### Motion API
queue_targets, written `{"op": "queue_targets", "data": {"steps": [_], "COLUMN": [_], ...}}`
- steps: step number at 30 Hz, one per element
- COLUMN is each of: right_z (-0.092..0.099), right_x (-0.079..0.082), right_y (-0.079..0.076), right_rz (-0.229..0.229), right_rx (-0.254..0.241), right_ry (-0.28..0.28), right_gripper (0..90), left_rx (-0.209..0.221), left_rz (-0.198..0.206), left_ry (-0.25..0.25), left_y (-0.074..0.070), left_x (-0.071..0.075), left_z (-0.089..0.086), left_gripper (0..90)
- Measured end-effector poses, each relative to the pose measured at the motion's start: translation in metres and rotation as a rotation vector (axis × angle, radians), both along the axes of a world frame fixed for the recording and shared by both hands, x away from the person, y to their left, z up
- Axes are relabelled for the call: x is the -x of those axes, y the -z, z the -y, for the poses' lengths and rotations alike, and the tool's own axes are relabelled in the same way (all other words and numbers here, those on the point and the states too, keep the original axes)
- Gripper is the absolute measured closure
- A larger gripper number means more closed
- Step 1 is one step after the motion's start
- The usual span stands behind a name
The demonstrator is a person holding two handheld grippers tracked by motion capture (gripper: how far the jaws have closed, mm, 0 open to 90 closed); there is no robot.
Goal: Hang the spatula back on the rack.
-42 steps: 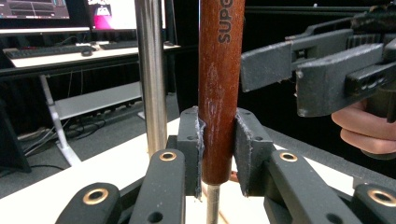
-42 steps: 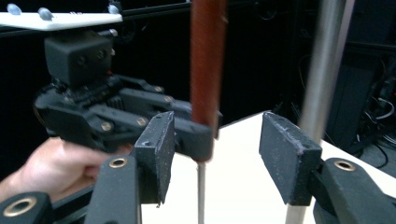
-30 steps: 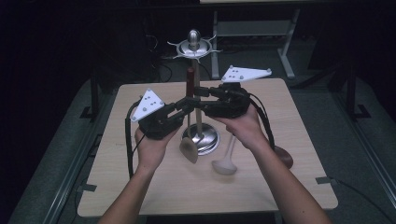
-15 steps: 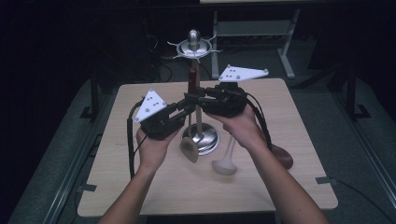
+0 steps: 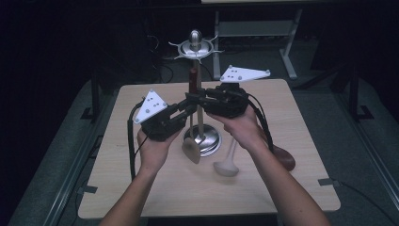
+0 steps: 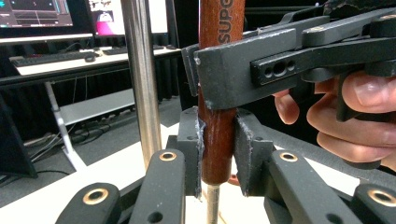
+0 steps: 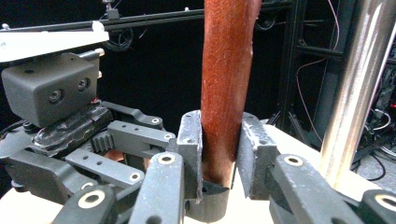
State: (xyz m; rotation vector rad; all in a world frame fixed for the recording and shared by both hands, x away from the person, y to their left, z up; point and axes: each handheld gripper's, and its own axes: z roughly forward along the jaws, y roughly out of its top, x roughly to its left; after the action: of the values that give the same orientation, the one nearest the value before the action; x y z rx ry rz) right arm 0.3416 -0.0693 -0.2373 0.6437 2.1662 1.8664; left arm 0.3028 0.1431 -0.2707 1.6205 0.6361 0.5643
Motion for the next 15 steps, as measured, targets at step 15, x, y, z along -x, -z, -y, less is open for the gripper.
{"op": "queue_targets", "data": {"steps": [15], "right_z": [-0.0016], "right_x": [0.001], "right_y": [0.0], "right_rz": [0.014], "right_rx": [0.029], "right_ry": [0.007], "right_gripper": [72.8], "left_rx": [-0.011], "left_rz": [-0.038], "left_ry": [0.046], "left_y": [0.0005], "left_x": [-0.0024], "left_z": [-0.0059], "left_gripper": [66.3]}}
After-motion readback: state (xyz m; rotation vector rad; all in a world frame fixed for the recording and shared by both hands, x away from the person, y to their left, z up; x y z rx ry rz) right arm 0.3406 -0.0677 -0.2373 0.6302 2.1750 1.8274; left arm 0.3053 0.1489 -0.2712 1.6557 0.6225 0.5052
